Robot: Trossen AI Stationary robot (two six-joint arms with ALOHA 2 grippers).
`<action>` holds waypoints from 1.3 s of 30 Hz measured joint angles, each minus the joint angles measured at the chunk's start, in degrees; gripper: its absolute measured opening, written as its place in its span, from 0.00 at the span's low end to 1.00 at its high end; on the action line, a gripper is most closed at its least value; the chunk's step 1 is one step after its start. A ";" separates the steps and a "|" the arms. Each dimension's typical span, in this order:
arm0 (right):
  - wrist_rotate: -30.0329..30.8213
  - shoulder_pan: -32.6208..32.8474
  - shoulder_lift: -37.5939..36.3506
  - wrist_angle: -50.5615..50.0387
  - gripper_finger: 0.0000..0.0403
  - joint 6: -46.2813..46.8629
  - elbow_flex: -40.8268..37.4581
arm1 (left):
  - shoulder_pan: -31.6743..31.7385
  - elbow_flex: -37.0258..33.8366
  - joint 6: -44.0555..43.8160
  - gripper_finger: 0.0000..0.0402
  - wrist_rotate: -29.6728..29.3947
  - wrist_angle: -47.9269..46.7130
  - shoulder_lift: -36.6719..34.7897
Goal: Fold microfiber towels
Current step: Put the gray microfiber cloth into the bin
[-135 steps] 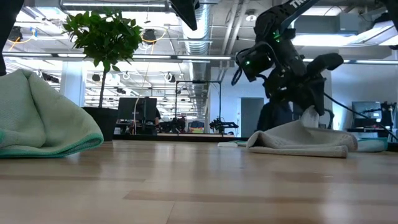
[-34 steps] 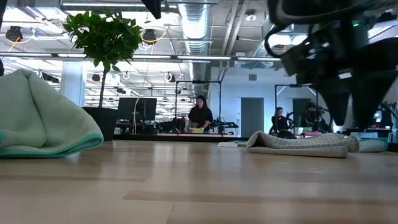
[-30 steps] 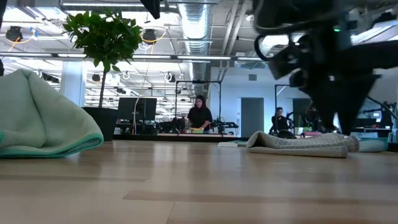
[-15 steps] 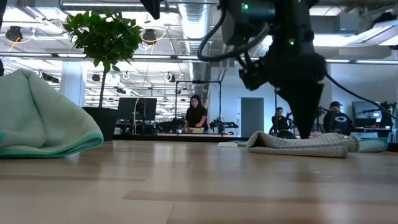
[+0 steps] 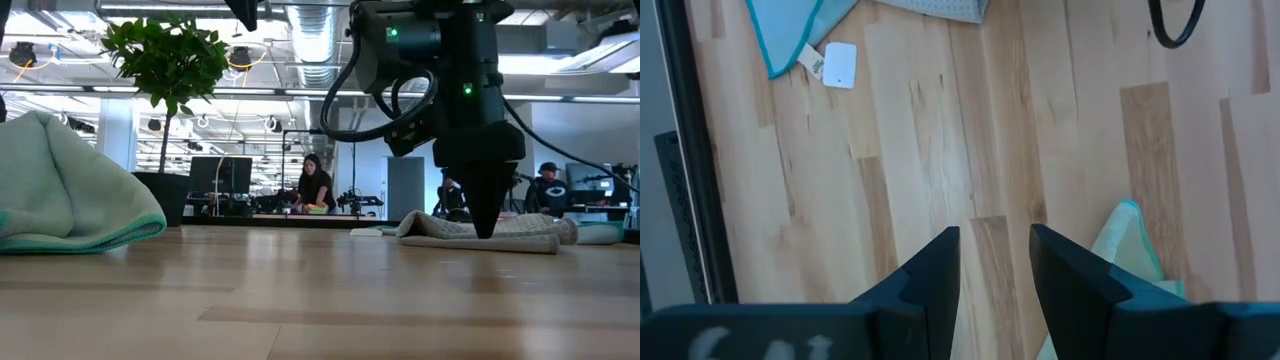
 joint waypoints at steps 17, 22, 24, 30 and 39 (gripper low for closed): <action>0.58 -1.23 0.81 4.82 0.59 -4.12 -3.02 | 0.00 0.00 -0.01 0.29 0.01 0.02 0.01; -0.85 -1.99 3.09 3.84 0.46 -4.11 -2.63 | 0.00 0.00 -0.04 0.29 1.11 0.02 0.01; -1.88 -2.03 3.48 4.29 0.37 -4.18 -2.59 | -0.02 0.00 -0.06 0.29 2.34 0.02 0.01; -1.12 -1.77 1.89 4.85 0.07 -4.49 -3.33 | -0.02 -0.02 -0.05 0.29 3.57 0.02 0.01; -6.07 -0.25 -5.39 -0.09 0.02 -8.16 -3.64 | 0.00 -0.02 -0.41 0.29 9.22 5.10 0.01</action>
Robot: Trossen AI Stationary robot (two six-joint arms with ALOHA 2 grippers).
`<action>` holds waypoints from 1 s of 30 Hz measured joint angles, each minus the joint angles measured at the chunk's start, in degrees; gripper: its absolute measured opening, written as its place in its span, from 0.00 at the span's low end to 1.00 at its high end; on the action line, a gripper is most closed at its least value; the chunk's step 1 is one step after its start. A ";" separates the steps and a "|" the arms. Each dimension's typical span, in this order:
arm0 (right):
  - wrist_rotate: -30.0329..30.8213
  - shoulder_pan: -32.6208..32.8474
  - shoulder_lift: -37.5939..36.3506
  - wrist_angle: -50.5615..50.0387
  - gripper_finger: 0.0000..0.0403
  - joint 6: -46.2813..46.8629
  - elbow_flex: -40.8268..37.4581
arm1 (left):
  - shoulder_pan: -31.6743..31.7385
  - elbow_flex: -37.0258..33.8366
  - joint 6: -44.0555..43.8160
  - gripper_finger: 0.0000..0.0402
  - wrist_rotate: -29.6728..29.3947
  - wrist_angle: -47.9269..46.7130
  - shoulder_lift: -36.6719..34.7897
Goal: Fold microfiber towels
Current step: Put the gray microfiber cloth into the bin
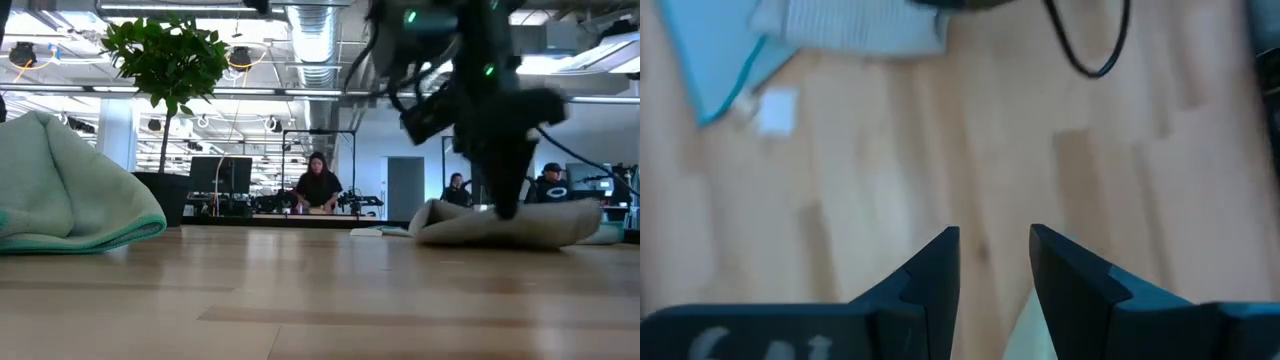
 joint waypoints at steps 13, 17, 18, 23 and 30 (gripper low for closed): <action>-10.73 9.89 -10.78 -5.01 0.00 -1.00 0.20 | -0.02 0.00 1.49 0.29 4.36 4.74 0.02; -12.27 12.66 -14.58 -5.11 0.00 1.37 0.24 | -0.41 -0.02 1.49 0.29 4.34 6.51 0.02; -12.37 13.45 -15.47 -5.14 0.00 2.24 0.24 | -0.68 -0.02 1.49 0.29 4.33 7.67 0.02; -12.45 17.36 -20.15 -5.80 0.00 4.12 0.26 | -2.44 -0.02 -0.66 0.29 4.15 13.91 0.04; -15.19 25.38 -25.37 -5.53 0.00 10.27 0.33 | -4.42 -0.02 -5.28 0.29 -1.70 17.52 0.04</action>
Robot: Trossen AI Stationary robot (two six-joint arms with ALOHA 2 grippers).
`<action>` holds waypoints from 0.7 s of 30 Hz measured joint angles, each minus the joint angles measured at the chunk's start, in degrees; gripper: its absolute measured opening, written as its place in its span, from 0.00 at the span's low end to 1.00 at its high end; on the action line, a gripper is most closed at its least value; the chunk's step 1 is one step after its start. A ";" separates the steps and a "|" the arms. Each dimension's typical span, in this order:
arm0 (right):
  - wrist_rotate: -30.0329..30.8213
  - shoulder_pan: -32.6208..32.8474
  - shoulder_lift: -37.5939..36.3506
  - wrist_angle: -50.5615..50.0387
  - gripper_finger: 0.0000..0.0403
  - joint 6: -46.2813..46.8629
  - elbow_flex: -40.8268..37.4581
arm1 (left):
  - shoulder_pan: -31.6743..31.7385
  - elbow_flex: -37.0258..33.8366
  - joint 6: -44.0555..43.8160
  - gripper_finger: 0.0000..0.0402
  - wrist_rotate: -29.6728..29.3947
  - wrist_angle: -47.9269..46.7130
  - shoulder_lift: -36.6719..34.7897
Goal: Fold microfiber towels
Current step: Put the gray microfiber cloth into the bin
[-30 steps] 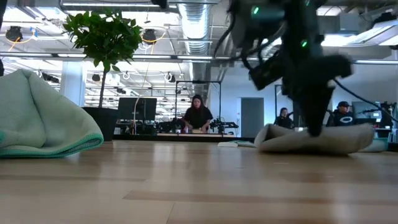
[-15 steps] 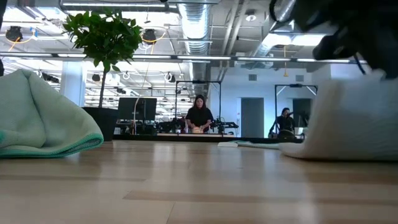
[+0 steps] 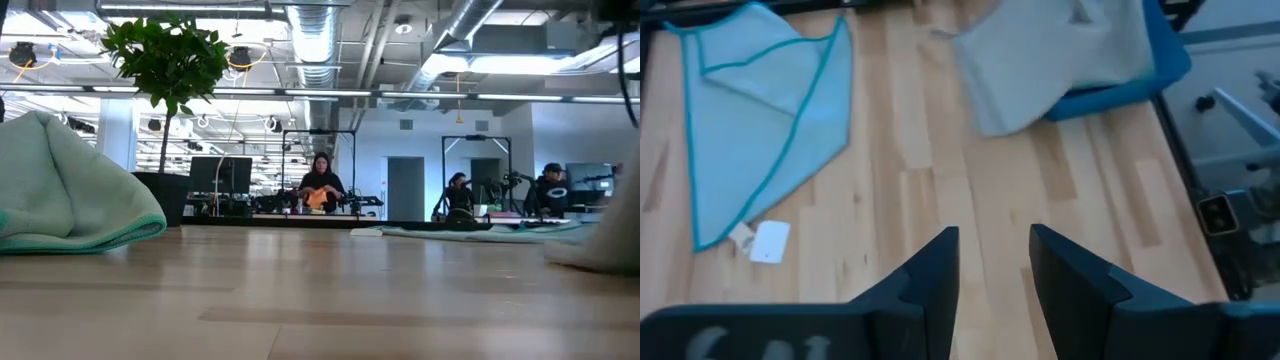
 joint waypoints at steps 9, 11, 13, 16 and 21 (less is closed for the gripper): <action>-0.22 10.24 0.65 9.31 0.00 13.12 0.04 | -2.62 -2.03 -2.32 0.29 -0.97 5.25 0.00; 0.01 11.84 1.50 12.34 0.00 15.83 0.04 | -3.63 -3.91 -2.05 0.29 -1.28 9.34 0.00; 0.28 13.48 2.18 14.76 0.00 18.84 0.05 | -4.62 -5.76 -1.31 0.29 -1.69 12.75 0.00; 0.19 16.13 4.30 17.46 0.00 22.51 0.04 | -5.54 -8.97 -0.02 0.29 -1.86 18.58 0.00; -0.35 19.34 7.80 21.53 0.01 25.79 0.09 | -6.71 -13.09 0.58 0.29 -1.89 24.90 0.04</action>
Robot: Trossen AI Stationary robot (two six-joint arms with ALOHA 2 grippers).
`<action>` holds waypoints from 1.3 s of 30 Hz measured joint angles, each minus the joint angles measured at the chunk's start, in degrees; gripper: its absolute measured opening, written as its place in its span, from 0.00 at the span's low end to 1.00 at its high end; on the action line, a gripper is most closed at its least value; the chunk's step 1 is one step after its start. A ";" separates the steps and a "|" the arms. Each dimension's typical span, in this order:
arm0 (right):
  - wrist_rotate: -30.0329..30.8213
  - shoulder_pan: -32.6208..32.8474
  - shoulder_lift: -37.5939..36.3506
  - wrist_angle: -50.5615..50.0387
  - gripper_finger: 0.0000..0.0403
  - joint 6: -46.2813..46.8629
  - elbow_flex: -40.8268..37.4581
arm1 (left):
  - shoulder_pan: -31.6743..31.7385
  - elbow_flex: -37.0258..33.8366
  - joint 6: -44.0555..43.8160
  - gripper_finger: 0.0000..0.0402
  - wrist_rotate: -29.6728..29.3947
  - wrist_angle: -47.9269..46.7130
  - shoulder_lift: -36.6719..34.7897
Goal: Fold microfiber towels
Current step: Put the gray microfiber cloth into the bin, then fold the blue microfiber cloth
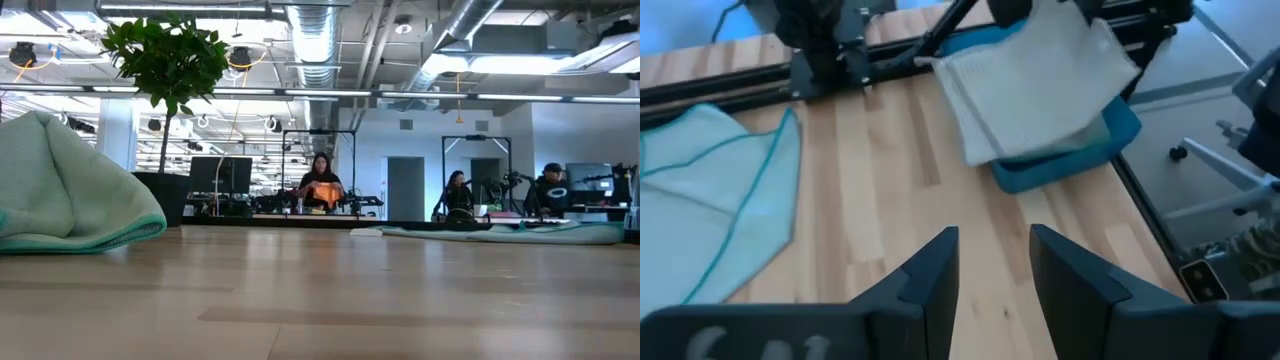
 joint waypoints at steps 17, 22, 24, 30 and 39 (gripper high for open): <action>-3.91 -0.02 9.78 -0.16 0.08 -3.03 -0.04 | -0.08 -0.44 1.05 0.29 0.04 0.80 0.01; -8.54 -0.97 9.78 0.16 0.17 -3.70 -0.04 | -0.08 -0.41 1.07 0.29 0.04 0.64 0.01; -8.52 -1.04 9.78 0.08 0.21 -3.49 -0.04 | -0.08 -0.41 1.05 0.29 0.04 0.65 0.01; -8.52 -1.23 9.78 -0.41 0.38 -3.48 -0.04 | -0.08 -0.41 1.06 0.29 0.04 0.58 0.01; -14.52 -3.79 8.86 -0.74 0.61 -3.20 -0.04 | -0.08 -0.41 1.07 0.29 0.07 0.02 -0.01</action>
